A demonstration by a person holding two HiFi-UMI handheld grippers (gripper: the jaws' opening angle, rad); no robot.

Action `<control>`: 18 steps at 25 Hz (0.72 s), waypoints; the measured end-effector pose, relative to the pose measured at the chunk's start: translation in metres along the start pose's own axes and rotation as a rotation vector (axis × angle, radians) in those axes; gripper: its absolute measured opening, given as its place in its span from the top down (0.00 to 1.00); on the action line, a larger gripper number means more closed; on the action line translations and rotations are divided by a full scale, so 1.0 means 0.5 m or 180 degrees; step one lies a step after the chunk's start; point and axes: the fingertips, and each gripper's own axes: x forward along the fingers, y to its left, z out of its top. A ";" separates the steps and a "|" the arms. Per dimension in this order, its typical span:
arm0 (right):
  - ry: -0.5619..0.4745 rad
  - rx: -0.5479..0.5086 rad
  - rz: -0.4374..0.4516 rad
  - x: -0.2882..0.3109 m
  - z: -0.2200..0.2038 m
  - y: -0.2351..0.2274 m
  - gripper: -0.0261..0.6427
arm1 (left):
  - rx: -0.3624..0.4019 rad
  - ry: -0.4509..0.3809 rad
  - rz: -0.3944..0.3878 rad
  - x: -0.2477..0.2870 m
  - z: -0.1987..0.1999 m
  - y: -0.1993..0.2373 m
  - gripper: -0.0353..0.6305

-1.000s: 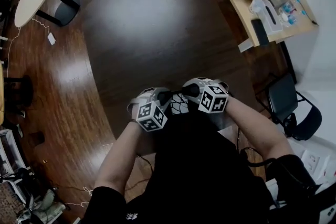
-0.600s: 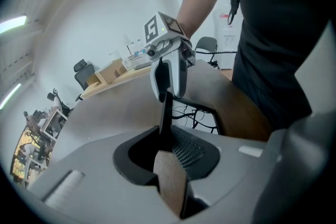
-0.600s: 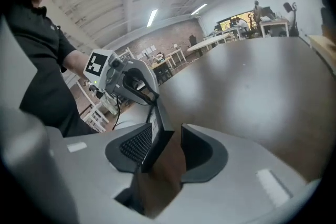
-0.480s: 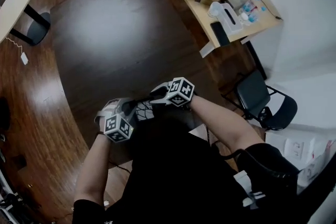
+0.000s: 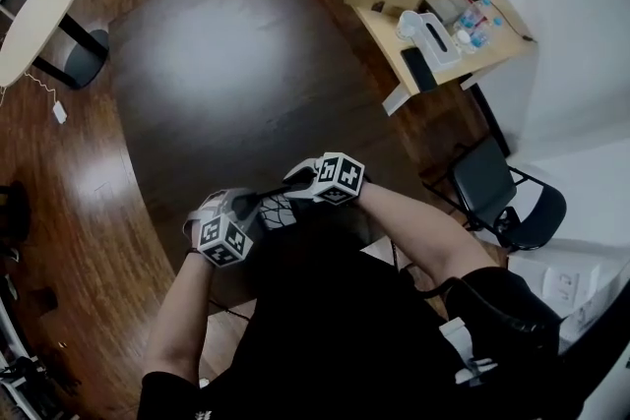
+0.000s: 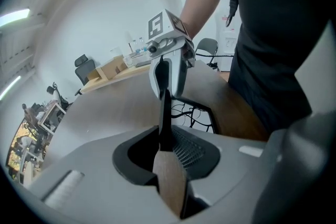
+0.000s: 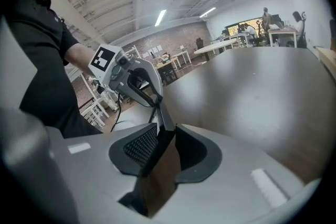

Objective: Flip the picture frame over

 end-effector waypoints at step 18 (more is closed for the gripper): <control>-0.0185 -0.1031 -0.0170 -0.021 0.010 0.076 0.80 | -0.1194 -0.0836 -0.0588 -0.066 0.015 -0.056 0.74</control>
